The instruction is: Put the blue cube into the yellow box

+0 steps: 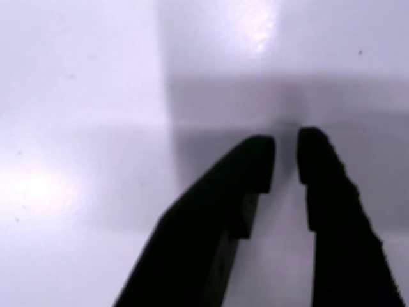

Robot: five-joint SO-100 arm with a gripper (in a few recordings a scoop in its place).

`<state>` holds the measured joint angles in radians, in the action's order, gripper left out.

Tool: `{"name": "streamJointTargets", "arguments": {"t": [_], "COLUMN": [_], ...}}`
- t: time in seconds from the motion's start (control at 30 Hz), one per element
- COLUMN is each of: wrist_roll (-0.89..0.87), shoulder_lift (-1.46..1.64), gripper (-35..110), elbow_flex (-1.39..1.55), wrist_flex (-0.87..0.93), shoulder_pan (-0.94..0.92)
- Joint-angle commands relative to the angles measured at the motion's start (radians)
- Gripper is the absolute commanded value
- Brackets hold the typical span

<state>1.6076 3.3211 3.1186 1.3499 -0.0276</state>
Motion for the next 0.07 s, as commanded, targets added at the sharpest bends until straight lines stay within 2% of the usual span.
{"name": "streamJointTargets", "arguments": {"t": [0.0, 0.03], "wrist_roll": [0.011, 0.011], "shoulder_lift": [0.02, 0.02], "gripper": [0, 0], "elbow_flex": [0.026, 0.026], "wrist_flex": [0.008, 0.008], "shoulder_pan": [-0.011, -0.011]}}
